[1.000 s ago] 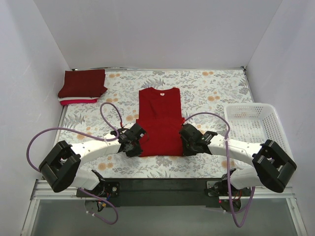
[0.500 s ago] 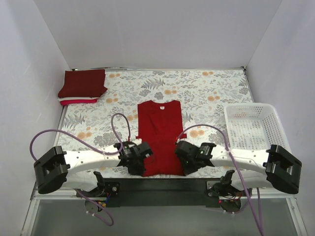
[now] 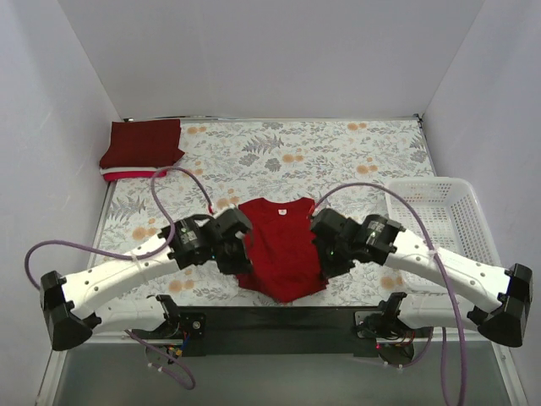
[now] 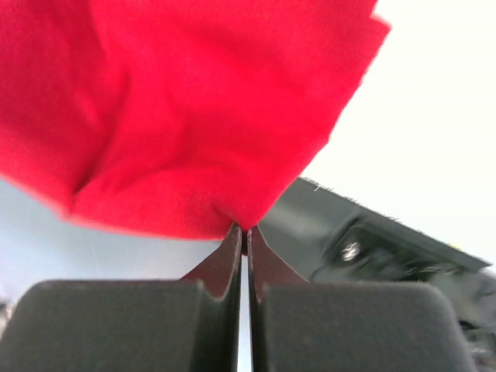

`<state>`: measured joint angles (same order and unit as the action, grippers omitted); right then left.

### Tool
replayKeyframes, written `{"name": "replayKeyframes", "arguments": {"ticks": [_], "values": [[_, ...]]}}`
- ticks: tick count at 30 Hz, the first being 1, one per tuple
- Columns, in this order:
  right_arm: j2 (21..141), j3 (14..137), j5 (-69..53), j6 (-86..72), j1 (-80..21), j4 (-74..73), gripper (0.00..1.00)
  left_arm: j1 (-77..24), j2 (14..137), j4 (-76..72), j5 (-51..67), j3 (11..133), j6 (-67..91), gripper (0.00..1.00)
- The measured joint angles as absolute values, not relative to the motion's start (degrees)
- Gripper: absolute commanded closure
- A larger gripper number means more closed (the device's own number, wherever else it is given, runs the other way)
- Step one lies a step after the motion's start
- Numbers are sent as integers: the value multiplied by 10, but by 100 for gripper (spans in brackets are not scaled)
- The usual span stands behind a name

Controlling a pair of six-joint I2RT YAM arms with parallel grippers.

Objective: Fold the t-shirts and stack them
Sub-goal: Fold the tshirt

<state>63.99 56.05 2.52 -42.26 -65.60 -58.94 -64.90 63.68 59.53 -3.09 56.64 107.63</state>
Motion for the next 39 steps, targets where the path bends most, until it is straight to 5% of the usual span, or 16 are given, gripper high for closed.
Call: {"name": "replayKeyframes", "arguments": {"ticks": [4, 15, 33, 36, 37, 39], "values": [[653, 649, 63, -337, -542, -616, 99, -496, 642, 587, -47, 599, 995, 100], [769, 743, 37, -158, -383, -591, 99, -316, 731, 514, 7, 623, 852, 100], [1038, 833, -73, -33, -250, -440, 99, -217, 976, 349, 49, 673, 803, 100], [1075, 834, -75, -30, -246, -415, 88, -215, 1019, 333, 42, 687, 801, 100], [1085, 834, -75, -30, -244, -406, 76, -215, 1031, 328, 39, 691, 800, 94], [1100, 834, -73, -30, -242, -387, 67, -215, 1047, 323, 35, 696, 798, 83]]}}
